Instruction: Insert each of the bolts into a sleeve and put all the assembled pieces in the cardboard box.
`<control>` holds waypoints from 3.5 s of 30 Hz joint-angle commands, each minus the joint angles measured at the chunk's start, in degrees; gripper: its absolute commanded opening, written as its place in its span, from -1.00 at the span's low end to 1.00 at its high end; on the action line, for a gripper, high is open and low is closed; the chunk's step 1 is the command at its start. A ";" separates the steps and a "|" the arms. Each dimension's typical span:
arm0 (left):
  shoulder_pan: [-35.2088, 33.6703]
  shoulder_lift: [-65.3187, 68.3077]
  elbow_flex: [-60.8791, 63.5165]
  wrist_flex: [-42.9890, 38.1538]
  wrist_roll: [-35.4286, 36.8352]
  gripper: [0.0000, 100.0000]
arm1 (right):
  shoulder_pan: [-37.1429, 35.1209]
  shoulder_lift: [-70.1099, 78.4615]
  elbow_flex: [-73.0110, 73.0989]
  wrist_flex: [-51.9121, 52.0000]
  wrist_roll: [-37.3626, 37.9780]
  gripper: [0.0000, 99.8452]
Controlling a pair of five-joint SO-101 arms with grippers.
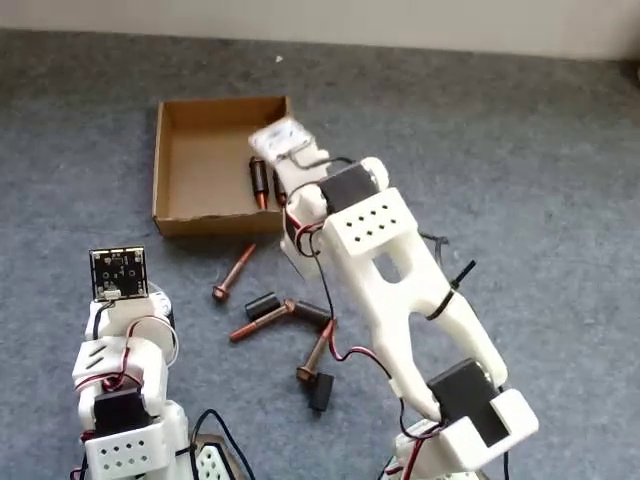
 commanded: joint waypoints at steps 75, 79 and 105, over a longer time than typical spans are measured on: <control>32.92 33.80 -31.52 18.20 -22.15 -0.98 | 20.44 -43.03 60.18 -44.97 -10.37 -0.99; 39.60 48.92 -36.53 17.85 -21.98 -0.86 | 20.44 -43.03 60.18 -44.97 -10.37 -0.99; 41.71 86.29 -45.05 -4.92 -19.25 -0.74 | 22.55 -43.03 60.35 -44.97 -10.02 -0.99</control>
